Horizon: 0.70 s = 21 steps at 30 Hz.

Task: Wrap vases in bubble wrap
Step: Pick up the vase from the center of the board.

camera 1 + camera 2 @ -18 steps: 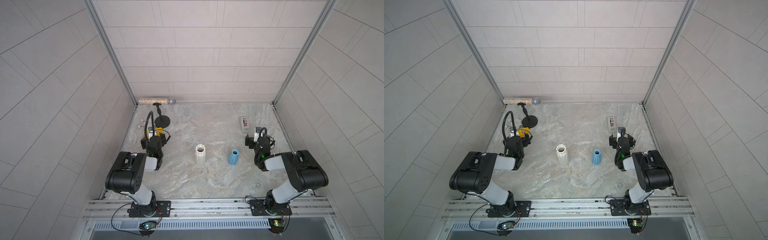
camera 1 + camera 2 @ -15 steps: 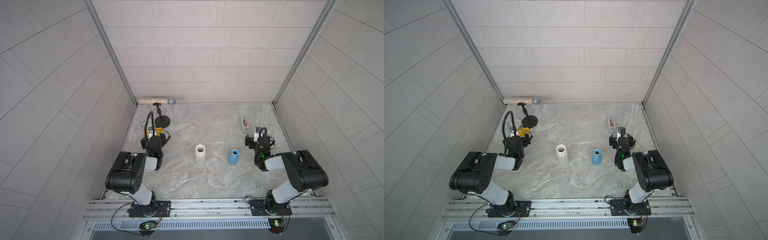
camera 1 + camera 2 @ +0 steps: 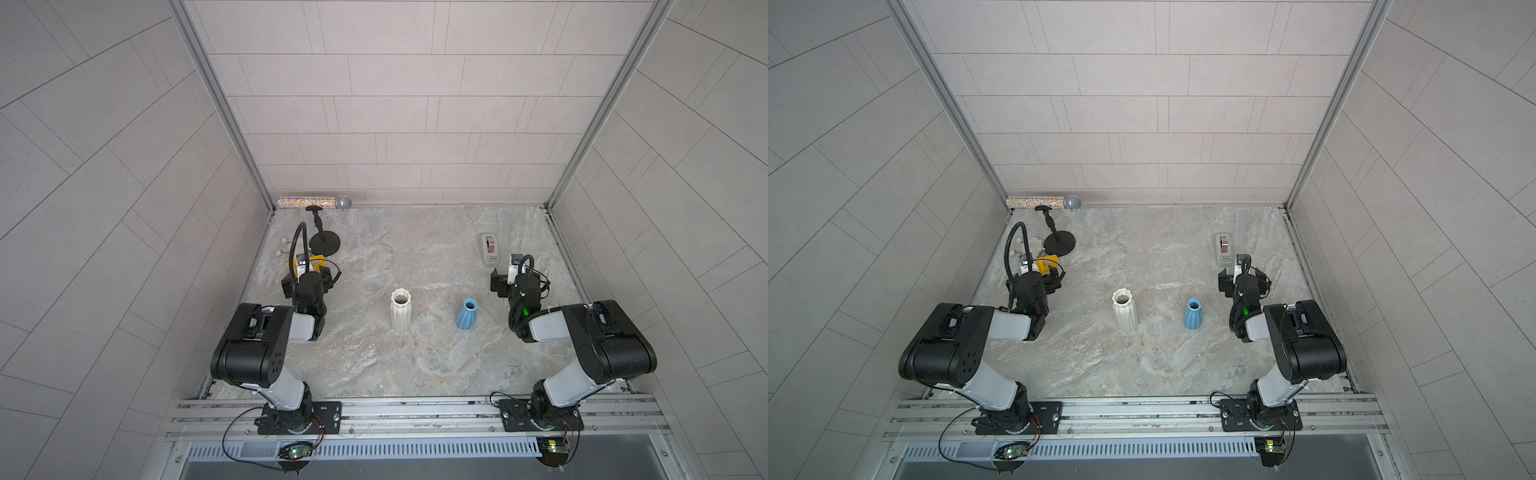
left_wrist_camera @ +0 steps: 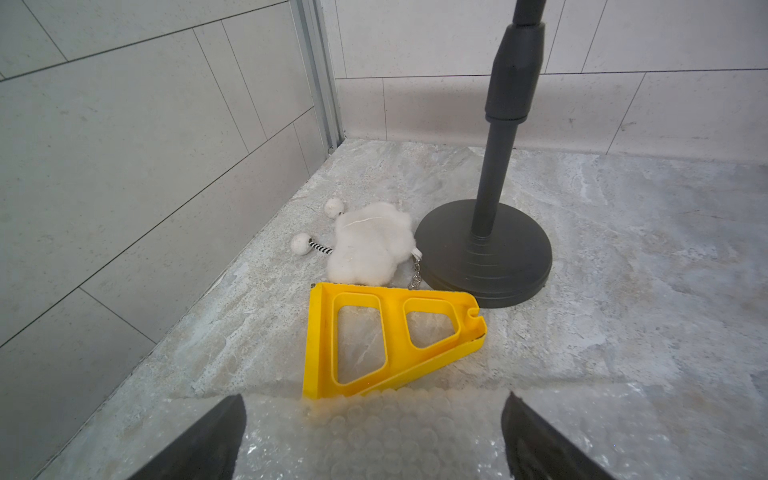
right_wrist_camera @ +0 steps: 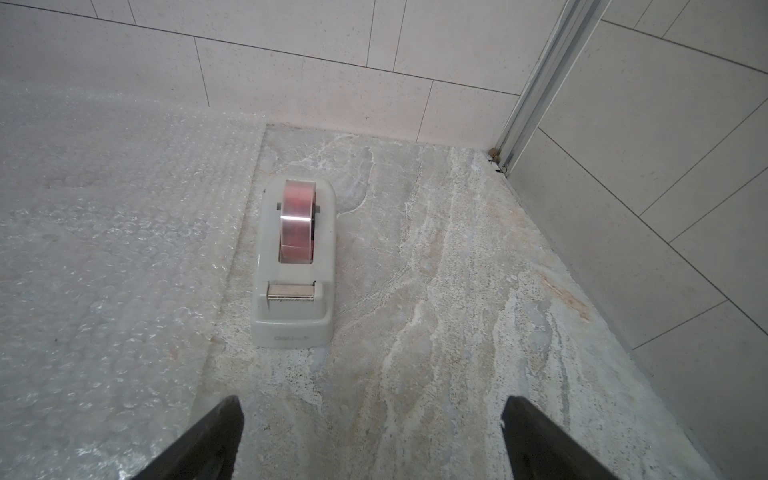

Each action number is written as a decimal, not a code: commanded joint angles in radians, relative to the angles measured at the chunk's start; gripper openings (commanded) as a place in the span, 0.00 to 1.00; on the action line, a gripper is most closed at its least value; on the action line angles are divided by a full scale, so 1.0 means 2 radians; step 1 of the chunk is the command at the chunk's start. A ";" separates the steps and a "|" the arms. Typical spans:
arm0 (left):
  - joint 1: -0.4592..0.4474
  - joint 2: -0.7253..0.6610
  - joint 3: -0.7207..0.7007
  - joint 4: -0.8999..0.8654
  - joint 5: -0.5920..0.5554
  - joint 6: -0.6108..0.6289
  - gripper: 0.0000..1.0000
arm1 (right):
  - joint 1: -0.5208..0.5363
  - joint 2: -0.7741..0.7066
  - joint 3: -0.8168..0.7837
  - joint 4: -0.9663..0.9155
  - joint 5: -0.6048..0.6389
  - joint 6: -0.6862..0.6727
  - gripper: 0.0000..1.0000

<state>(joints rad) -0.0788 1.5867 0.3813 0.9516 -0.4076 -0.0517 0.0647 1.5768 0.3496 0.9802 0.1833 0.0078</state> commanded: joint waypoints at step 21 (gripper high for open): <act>0.000 -0.074 -0.041 0.033 0.021 0.010 1.00 | 0.003 -0.116 -0.009 -0.071 0.015 0.000 1.00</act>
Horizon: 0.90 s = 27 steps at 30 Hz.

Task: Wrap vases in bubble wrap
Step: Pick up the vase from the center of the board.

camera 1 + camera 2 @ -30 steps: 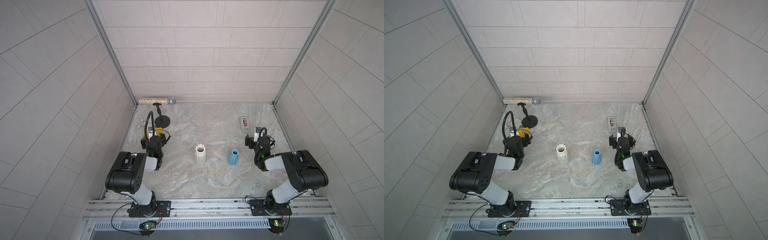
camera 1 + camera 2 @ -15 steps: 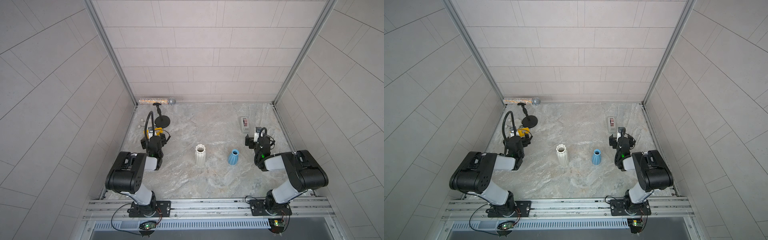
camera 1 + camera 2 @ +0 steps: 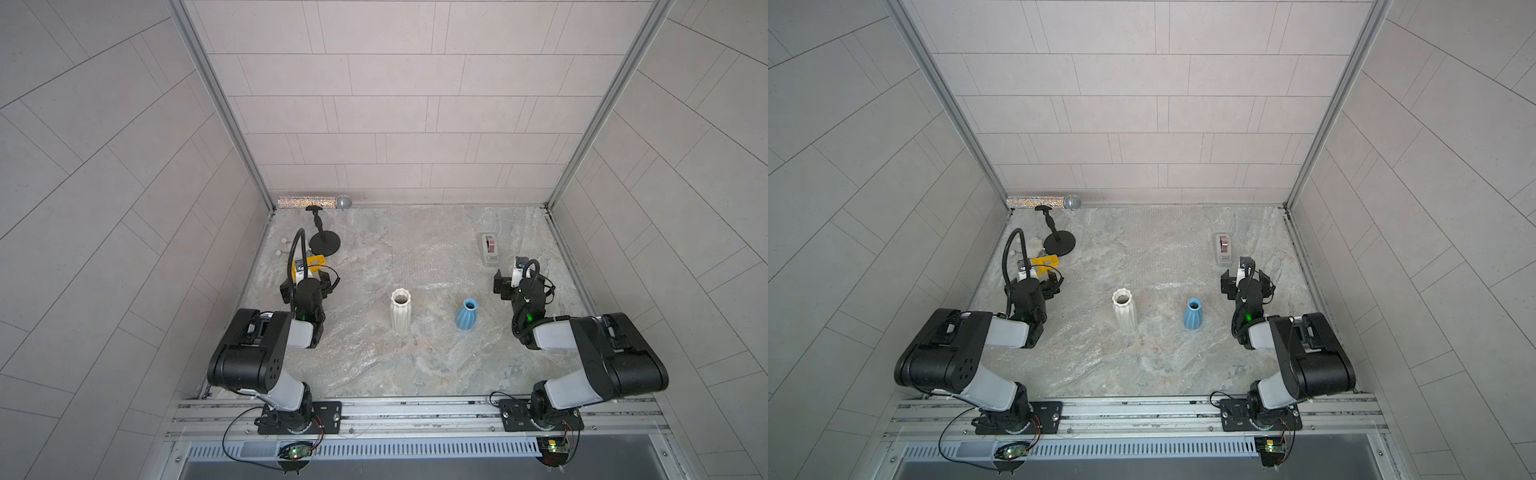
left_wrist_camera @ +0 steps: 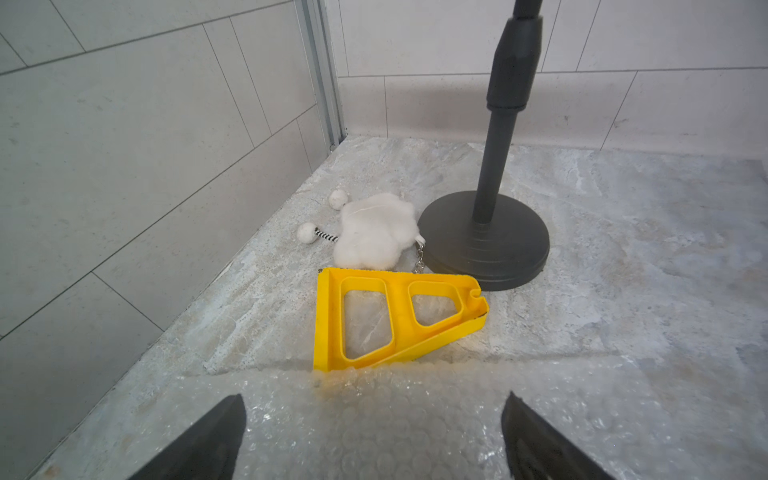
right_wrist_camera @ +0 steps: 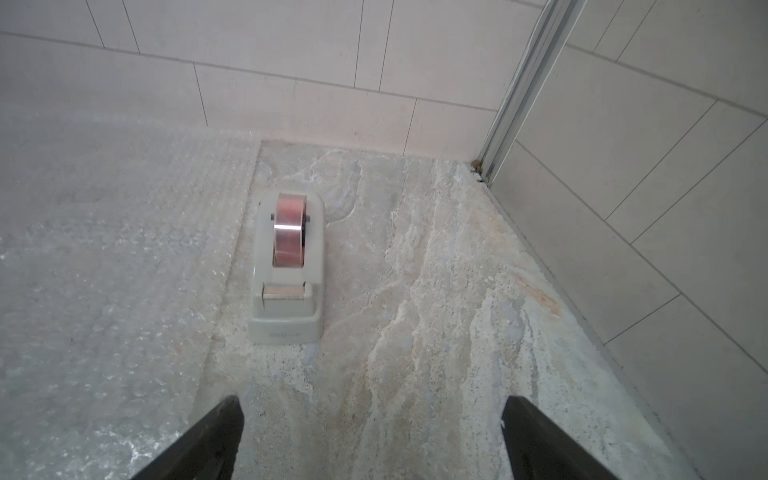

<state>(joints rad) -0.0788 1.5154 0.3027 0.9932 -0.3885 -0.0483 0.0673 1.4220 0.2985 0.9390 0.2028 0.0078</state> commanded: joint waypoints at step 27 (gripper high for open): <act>-0.001 -0.292 0.202 -0.574 0.256 -0.305 1.00 | 0.080 -0.319 0.183 -0.668 0.002 0.205 0.99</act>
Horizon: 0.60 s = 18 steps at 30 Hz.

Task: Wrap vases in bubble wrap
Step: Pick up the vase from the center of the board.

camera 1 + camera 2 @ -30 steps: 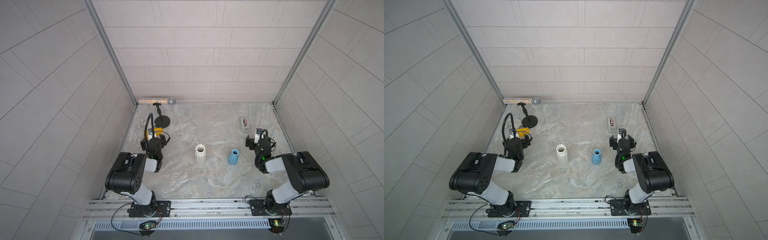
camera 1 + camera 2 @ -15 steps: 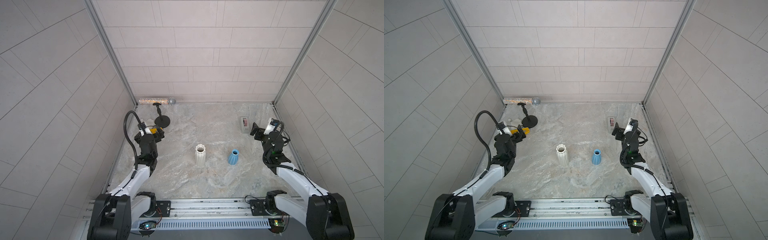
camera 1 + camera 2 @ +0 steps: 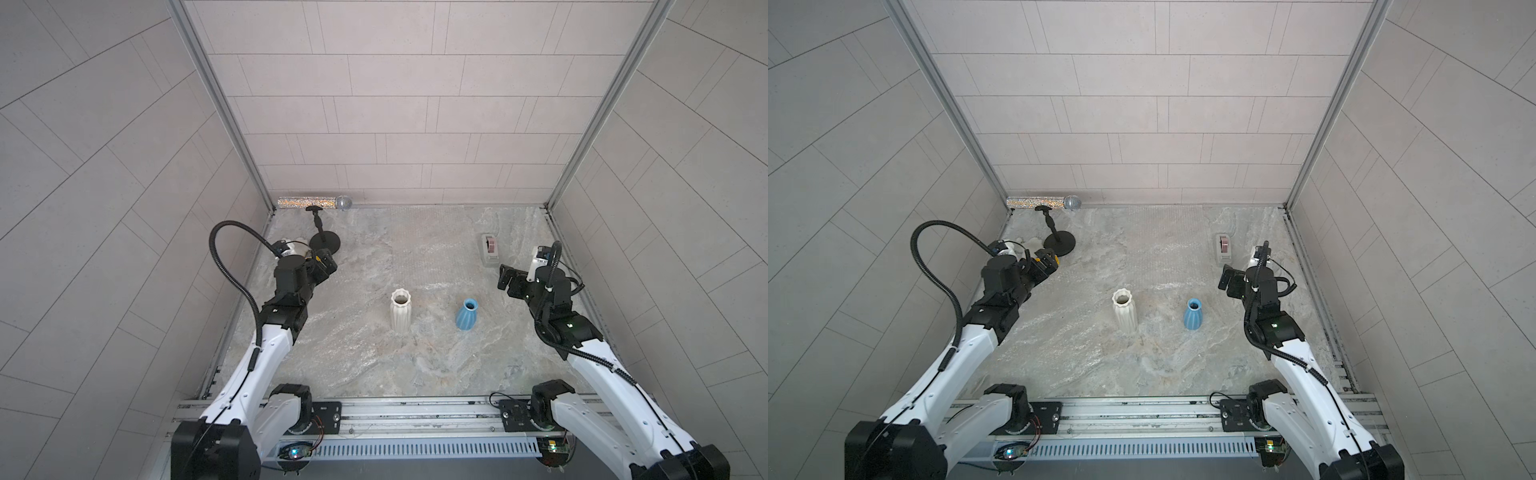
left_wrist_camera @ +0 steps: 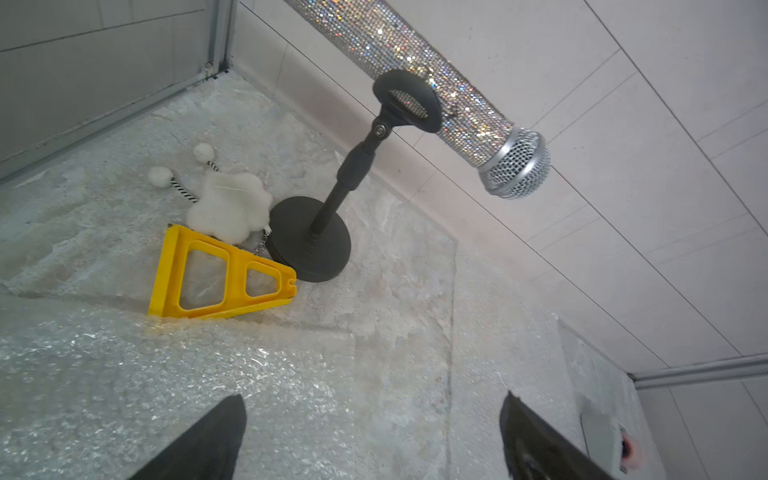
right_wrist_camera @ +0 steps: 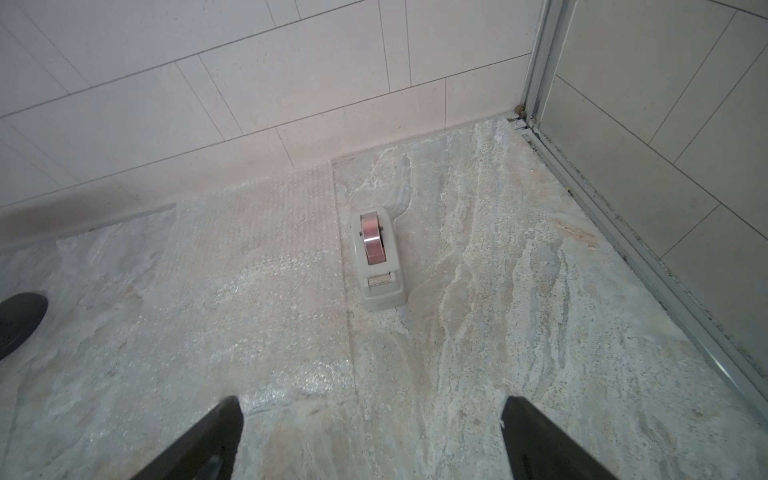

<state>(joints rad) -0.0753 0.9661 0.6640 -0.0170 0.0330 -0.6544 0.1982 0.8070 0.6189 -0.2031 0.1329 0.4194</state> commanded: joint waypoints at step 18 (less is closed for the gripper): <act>-0.173 -0.022 0.140 -0.231 0.058 0.035 1.00 | 0.184 -0.068 0.056 -0.255 0.017 0.020 1.00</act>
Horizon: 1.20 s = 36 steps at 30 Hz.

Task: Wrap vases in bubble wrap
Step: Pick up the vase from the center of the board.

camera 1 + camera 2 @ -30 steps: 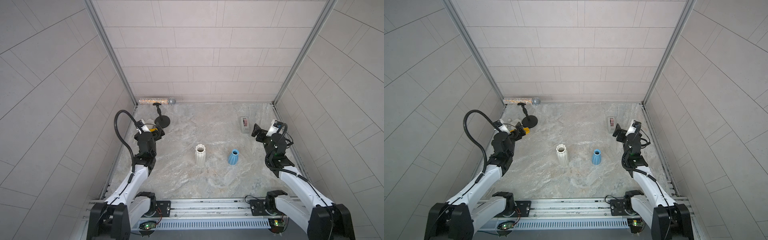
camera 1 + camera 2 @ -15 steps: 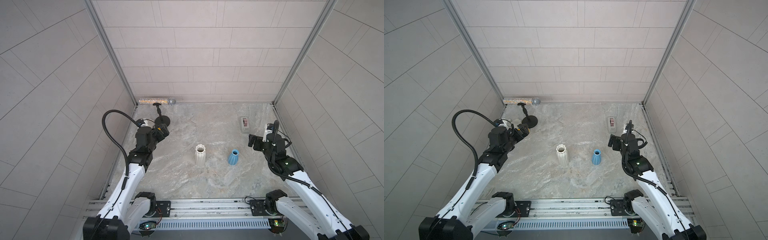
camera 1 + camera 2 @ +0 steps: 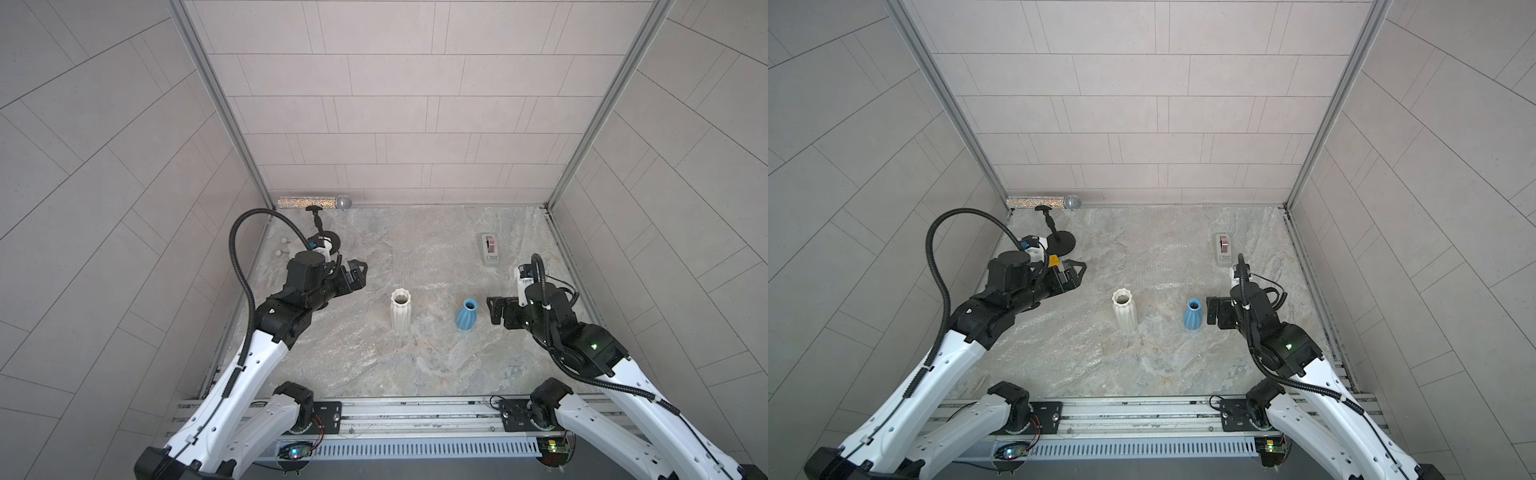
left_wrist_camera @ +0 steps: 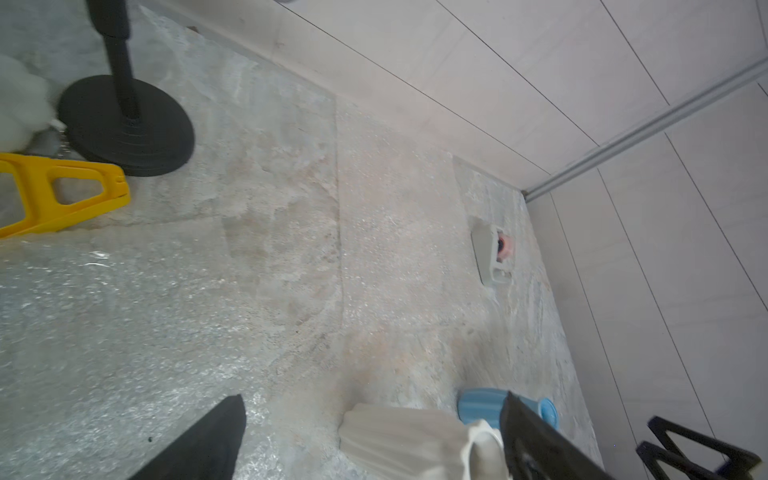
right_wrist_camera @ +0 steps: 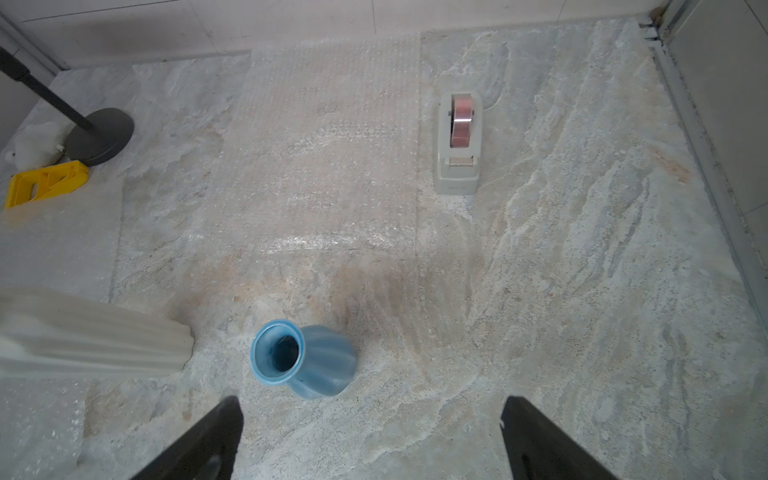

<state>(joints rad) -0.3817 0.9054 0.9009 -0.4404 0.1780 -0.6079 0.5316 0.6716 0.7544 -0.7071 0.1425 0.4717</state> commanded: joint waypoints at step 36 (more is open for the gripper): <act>-0.094 0.089 0.059 0.037 -0.036 0.032 1.00 | 0.069 0.244 -0.177 0.400 0.026 -0.010 0.77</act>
<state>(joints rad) -0.5644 1.0771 0.9966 -0.3859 0.1104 -0.5621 0.6670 1.1481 0.4057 0.0326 0.1684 0.4393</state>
